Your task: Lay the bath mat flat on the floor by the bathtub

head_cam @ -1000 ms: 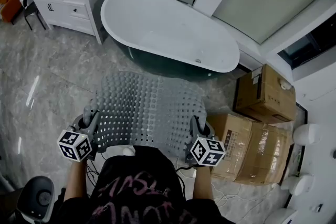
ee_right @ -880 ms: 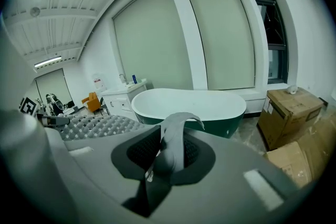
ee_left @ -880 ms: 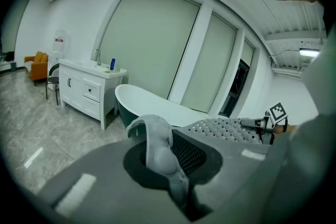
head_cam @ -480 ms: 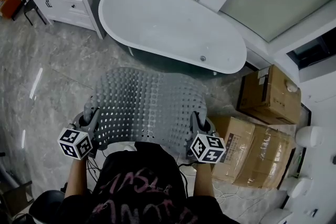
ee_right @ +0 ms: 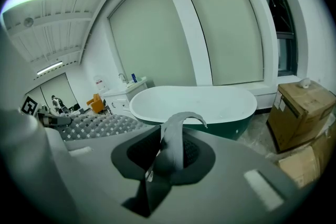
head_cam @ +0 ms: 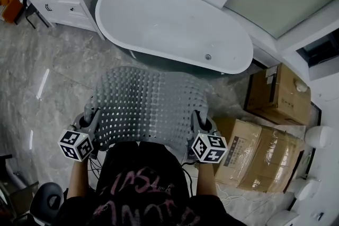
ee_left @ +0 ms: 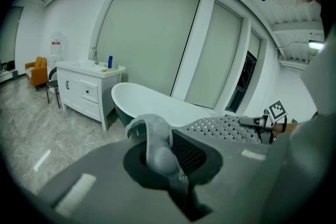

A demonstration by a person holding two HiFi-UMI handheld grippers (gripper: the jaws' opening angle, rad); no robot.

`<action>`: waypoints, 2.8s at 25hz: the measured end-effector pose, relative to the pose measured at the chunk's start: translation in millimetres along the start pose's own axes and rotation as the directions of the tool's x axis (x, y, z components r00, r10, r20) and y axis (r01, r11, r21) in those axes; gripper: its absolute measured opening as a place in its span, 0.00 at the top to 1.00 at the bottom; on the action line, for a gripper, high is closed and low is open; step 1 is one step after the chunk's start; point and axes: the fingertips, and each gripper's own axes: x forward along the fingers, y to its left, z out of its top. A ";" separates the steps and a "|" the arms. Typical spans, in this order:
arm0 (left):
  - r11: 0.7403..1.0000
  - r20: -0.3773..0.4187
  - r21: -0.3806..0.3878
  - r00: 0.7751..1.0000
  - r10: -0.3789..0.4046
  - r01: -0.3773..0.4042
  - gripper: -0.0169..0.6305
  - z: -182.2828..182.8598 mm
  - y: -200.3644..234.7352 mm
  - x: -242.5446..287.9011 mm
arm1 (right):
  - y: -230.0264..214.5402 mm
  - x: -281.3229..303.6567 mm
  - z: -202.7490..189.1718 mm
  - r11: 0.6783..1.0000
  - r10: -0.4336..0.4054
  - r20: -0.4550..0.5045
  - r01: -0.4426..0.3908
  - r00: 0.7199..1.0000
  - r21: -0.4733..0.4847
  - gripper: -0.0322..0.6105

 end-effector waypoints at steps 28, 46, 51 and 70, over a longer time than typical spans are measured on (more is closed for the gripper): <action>0.988 -0.053 0.092 0.991 -0.119 0.124 0.94 32.6 25.1 38.2 | 1.4 3.8 5.8 0.991 -0.116 0.060 0.111 0.991 0.079 0.83; 0.971 -0.152 0.104 0.968 -0.200 0.217 0.94 32.5 76.7 68.1 | 38.0 23.4 -1.6 0.980 -0.199 -0.006 0.199 0.980 -0.002 0.83; 0.961 -0.170 0.112 0.958 -0.231 0.252 0.94 29.4 79.0 78.9 | 38.8 21.8 -12.2 0.974 -0.225 -0.017 0.225 0.974 0.018 0.83; 0.965 -0.211 0.125 0.957 -0.200 0.229 0.94 -0.3 95.1 110.6 | 33.0 59.4 -41.1 0.973 -0.222 -0.059 0.225 0.973 0.047 0.83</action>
